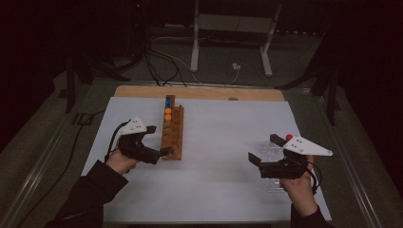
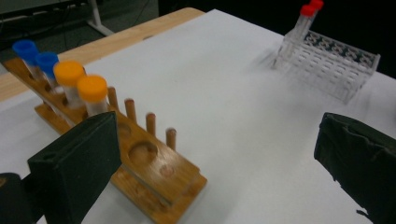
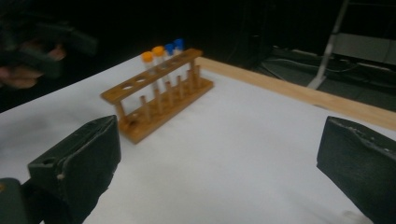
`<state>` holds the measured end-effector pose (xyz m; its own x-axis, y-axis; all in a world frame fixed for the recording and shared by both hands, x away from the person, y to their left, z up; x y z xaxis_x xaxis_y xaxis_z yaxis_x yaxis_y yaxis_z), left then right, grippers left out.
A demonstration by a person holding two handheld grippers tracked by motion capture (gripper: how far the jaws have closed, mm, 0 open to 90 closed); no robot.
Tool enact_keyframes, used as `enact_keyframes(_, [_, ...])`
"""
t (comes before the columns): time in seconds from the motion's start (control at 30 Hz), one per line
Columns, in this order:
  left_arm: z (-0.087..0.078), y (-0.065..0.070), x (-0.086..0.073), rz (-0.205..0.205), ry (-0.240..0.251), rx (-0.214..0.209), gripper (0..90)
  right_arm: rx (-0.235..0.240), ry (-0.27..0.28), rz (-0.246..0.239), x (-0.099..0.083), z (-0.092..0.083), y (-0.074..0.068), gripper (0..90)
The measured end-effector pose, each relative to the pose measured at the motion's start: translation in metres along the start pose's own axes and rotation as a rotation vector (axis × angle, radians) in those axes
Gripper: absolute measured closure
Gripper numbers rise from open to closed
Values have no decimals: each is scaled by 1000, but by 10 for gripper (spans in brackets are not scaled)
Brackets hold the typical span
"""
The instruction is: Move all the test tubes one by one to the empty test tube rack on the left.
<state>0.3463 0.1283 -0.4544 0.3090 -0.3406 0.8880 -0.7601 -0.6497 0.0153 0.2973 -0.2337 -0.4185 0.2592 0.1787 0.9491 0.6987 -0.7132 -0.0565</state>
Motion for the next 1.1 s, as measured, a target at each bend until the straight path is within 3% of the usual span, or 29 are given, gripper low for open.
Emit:
enact_keyframes(0.17, [-3, 6, -11, -4, 13, -12, 15, -65, 1, -13, 4, -10, 23, 0])
enact_keyframes(0.37, [-5, 13, -18, 12, 28, -11, 14, -126, -10, 14, -1, -20, 54, 0])
enact_keyframes(0.57, [-6, 11, -23, -3, 39, -7, 15, -215, -39, 78, -20, -28, 86, 0])
enact_keyframes(0.7, [-7, 10, -25, -9, 38, -12, 14, -256, -46, 118, -34, -32, 101, 0])
enact_keyframes(0.8, [-6, 9, -26, -13, 42, -12, 14, -292, -83, 135, -46, -33, 110, 0])
enact_keyframes(0.9, [-6, 10, -27, -11, 38, -11, 14, -320, -92, 166, -56, -34, 117, 136])
enact_keyframes(1.03, [-5, 12, -27, -2, 39, -17, 14, -345, -121, 195, -67, -31, 124, 169])
enact_keyframes(1.1, [-4, 13, -28, 2, 35, -16, 14, -340, -138, 201, -72, -29, 125, 237])
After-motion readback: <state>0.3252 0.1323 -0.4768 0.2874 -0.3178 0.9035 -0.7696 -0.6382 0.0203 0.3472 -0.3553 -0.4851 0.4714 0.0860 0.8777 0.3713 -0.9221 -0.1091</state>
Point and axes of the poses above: each handheld gripper's, and its own axes: z roughly forward along the jaws, x roughly out of its top, y roughly to its right, the point moved 6 cm from there along z, roughly forward along the jaws, and after that the axes turned 6 degrees about x, right-handed, at the moved point
